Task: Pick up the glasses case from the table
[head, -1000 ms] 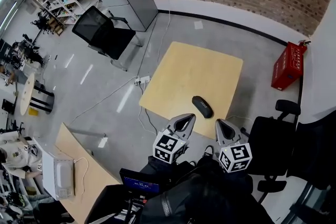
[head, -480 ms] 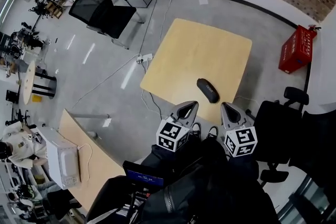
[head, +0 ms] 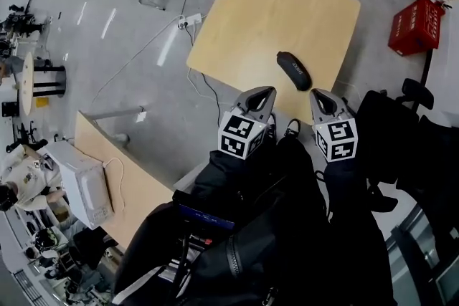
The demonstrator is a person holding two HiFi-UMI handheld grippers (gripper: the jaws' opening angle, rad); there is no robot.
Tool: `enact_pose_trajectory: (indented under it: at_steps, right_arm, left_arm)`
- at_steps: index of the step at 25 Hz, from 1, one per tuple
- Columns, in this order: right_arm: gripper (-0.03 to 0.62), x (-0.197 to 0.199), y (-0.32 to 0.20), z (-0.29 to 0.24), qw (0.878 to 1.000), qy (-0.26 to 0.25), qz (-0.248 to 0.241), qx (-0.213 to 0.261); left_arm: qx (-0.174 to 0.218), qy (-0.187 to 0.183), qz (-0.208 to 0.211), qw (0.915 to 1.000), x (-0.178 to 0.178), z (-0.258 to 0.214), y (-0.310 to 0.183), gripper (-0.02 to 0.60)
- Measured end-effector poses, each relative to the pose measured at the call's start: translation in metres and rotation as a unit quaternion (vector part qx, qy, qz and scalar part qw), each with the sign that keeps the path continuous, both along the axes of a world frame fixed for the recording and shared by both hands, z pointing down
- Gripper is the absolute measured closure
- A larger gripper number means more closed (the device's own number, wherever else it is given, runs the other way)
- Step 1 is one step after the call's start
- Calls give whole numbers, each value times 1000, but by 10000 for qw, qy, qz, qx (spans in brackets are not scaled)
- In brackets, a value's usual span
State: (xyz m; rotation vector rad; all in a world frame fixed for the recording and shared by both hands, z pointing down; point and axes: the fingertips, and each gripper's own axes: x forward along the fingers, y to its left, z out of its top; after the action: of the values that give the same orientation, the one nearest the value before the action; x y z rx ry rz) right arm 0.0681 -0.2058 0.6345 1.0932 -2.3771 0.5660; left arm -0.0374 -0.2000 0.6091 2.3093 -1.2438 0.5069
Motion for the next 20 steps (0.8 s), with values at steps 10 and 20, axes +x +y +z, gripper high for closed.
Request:
enact_pose_trajectory:
  at_steps: [10,20]
  right_arm:
    - [517,-24,-10,87,9934,800,-490,-655]
    - [431,-31,-30,128,9861,1248,-663,-874]
  left_arm:
    - [-661,149,-192,9975,-24,63,2,581]
    - [-981,225,-277,9945,-37,95,6,581]
